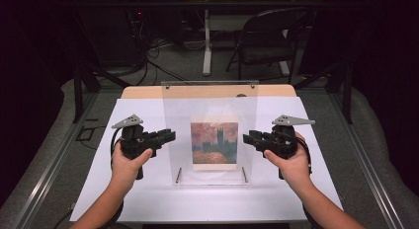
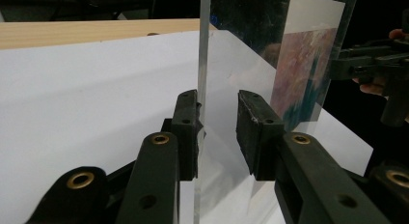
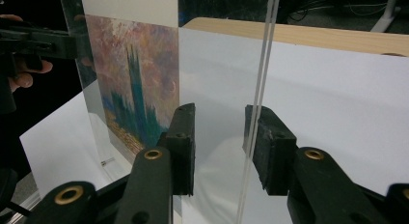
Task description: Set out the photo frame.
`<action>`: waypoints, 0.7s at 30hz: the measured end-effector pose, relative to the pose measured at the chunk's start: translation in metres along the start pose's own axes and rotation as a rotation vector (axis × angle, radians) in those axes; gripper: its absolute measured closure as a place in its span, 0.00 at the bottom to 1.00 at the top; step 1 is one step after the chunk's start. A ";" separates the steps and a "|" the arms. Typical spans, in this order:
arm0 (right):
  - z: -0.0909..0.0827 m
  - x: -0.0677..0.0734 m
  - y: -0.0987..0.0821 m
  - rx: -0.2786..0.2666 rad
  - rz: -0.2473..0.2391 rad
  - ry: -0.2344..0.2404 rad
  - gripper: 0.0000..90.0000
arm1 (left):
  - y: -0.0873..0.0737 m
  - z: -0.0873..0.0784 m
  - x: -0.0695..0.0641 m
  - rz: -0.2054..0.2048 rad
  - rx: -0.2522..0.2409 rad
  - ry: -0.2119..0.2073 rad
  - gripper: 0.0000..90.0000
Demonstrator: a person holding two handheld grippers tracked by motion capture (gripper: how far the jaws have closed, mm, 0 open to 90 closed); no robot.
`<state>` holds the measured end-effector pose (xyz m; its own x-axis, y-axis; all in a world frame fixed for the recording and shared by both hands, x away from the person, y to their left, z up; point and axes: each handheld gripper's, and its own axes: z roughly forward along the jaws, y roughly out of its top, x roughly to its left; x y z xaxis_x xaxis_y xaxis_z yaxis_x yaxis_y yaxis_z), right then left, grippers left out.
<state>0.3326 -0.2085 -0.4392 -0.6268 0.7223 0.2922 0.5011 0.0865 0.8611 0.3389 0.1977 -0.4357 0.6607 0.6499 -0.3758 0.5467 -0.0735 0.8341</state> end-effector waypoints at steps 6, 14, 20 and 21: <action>-0.005 0.005 -0.004 0.000 -0.010 0.002 0.71 | -0.005 -0.002 -0.005 0.024 -0.001 -0.005 0.75; -0.011 0.011 -0.010 -0.006 -0.039 0.007 0.71 | -0.012 -0.008 -0.012 0.045 -0.001 -0.008 0.74; -0.015 0.014 -0.014 -0.005 -0.044 0.012 0.70 | -0.015 -0.010 -0.016 0.054 0.001 -0.014 0.73; -0.016 0.015 -0.015 -0.005 -0.037 0.014 0.70 | -0.015 -0.011 -0.017 0.052 0.001 -0.015 0.73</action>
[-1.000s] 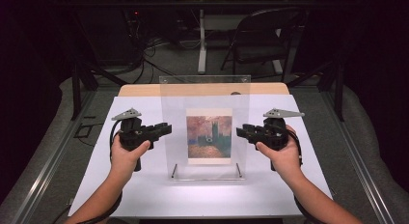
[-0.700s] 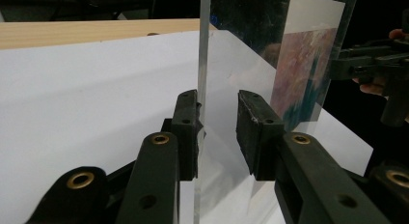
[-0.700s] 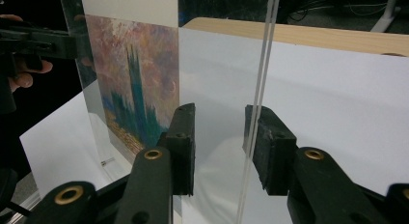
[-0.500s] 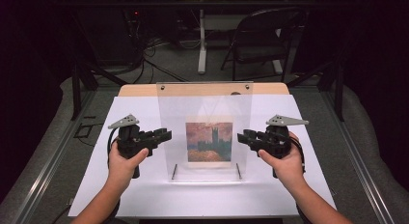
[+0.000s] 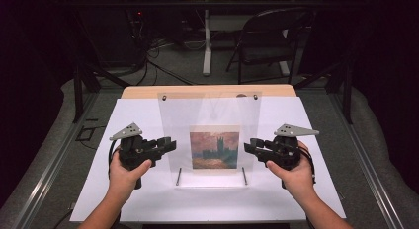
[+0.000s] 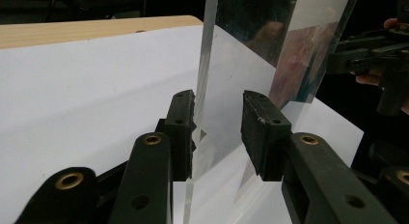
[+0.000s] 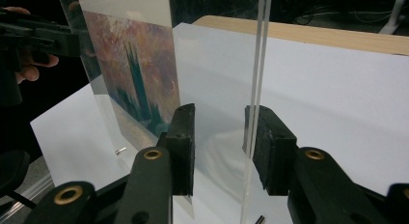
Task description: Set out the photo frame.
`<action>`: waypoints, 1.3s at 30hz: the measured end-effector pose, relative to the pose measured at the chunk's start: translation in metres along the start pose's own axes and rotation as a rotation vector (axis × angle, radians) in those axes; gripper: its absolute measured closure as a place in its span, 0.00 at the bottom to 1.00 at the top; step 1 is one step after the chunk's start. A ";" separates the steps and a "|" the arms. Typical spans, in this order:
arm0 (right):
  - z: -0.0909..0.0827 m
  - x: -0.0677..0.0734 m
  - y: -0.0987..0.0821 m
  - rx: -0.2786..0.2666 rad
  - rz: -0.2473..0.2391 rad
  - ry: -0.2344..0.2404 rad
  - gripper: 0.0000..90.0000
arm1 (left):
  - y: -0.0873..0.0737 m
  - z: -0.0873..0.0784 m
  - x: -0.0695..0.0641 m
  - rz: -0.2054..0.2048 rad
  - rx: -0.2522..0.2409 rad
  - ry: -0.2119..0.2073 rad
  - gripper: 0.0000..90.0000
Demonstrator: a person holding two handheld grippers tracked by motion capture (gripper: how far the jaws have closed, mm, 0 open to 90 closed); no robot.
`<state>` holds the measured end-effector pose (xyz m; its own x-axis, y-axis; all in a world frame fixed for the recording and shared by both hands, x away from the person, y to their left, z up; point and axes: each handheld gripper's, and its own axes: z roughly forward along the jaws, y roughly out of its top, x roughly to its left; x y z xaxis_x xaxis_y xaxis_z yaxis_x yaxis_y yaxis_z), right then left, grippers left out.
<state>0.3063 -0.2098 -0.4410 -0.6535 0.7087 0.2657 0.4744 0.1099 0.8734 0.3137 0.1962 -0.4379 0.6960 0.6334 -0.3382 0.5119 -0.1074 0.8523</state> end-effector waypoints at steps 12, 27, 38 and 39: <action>-0.006 0.003 -0.007 -0.004 0.010 0.033 0.70 | -0.008 -0.006 -0.006 0.004 -0.006 -0.017 0.71; -0.025 -0.002 -0.021 -0.037 0.018 0.004 0.70 | -0.022 -0.014 -0.004 -0.010 -0.035 0.020 0.68; -0.033 -0.014 -0.050 -0.056 0.022 -0.095 0.65 | -0.047 -0.024 0.008 0.029 -0.045 0.154 0.61; -0.033 -0.016 -0.054 -0.053 0.026 -0.103 0.63 | -0.051 -0.024 0.011 0.027 -0.043 0.168 0.61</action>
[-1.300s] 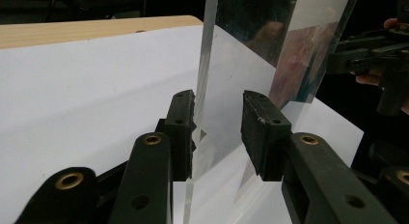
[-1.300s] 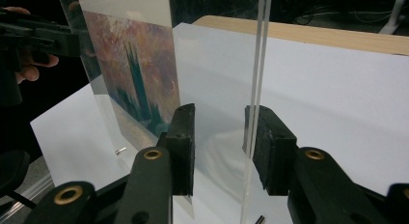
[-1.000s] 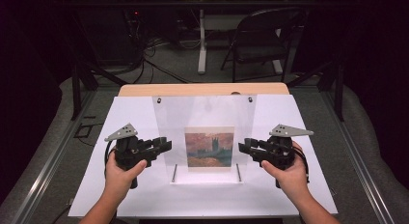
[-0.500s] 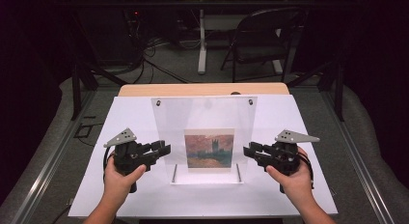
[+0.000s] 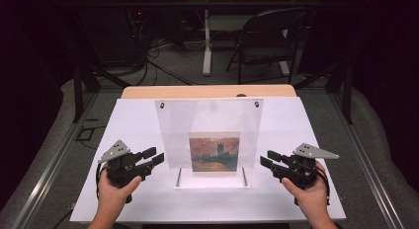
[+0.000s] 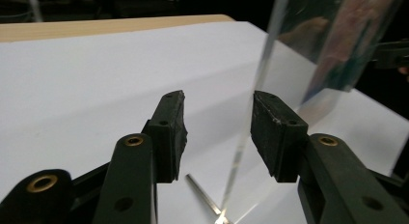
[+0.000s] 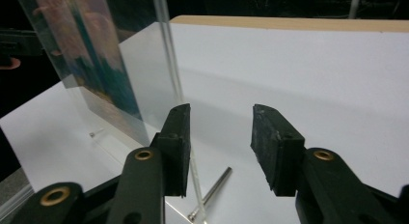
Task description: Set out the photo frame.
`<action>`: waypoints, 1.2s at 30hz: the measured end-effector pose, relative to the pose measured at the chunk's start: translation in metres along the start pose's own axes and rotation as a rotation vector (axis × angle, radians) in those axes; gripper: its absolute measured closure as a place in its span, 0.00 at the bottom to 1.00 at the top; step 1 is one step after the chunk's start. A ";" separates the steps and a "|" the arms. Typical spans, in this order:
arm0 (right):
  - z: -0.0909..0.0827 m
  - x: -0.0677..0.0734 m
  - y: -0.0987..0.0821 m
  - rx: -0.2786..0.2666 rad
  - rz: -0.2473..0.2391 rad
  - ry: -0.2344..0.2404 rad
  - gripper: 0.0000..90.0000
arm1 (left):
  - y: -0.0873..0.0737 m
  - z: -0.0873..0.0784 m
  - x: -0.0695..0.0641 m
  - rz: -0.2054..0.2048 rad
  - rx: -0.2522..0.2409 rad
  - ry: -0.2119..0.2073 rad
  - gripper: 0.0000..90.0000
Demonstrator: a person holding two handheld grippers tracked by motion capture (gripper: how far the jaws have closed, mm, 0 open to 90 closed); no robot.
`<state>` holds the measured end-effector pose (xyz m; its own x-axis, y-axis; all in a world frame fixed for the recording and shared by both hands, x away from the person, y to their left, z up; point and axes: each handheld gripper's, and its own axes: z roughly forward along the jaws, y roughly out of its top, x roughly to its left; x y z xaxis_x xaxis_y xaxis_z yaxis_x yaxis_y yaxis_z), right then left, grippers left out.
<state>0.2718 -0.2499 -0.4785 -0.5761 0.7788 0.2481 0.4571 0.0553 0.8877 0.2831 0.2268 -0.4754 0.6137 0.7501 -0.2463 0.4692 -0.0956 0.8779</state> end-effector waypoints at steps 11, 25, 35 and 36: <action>0.011 -0.016 -0.030 0.030 0.006 -0.079 0.56 | -0.033 0.010 0.024 -0.056 -0.033 0.084 0.51; 0.025 -0.023 -0.052 0.071 0.003 -0.123 0.52 | -0.052 0.016 0.029 -0.034 0.005 0.148 0.46; 0.031 -0.025 -0.058 0.100 0.008 -0.121 0.49 | -0.055 0.021 0.030 -0.044 0.037 0.137 0.45; 0.031 -0.026 -0.058 0.096 0.015 -0.121 0.49 | -0.055 0.021 0.030 -0.047 0.040 0.140 0.45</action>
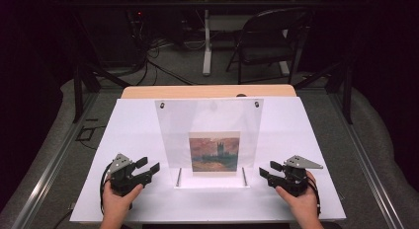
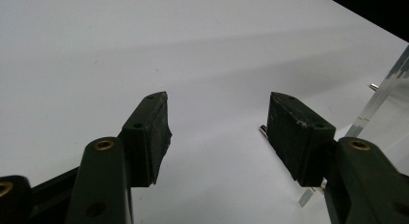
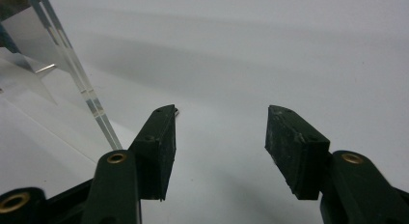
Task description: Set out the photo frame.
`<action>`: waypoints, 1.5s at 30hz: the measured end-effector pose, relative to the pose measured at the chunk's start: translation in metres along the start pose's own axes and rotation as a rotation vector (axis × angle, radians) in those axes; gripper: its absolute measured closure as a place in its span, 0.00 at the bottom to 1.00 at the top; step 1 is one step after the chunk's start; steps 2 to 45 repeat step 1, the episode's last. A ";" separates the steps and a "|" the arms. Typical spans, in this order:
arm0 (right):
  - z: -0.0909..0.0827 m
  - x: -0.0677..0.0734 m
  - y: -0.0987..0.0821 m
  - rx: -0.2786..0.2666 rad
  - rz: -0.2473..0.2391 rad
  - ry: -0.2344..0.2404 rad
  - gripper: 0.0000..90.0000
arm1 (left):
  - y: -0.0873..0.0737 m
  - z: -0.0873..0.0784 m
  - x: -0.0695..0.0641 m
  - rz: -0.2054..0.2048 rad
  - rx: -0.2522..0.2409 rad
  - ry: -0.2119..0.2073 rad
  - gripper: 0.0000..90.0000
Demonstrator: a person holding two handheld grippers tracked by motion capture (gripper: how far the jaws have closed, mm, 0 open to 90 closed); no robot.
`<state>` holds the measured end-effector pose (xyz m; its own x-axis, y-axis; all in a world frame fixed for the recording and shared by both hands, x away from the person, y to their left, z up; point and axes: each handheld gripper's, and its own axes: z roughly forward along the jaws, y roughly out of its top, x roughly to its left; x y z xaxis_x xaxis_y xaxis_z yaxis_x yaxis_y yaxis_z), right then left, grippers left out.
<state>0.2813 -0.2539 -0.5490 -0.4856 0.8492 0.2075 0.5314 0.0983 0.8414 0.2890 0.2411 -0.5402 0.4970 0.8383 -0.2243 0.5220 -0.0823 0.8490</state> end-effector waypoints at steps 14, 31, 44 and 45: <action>0.000 -0.001 0.000 0.001 0.006 0.002 0.49 | 0.000 0.000 0.000 -0.001 0.002 0.000 0.45; 0.000 -0.001 0.000 0.001 0.006 0.002 0.49 | 0.000 0.000 0.000 -0.001 0.002 0.000 0.45; 0.000 -0.001 0.000 0.001 0.006 0.002 0.49 | 0.000 0.000 0.000 -0.001 0.002 0.000 0.45; 0.000 -0.001 0.000 0.001 0.006 0.002 0.49 | 0.000 0.000 0.000 -0.001 0.002 0.000 0.45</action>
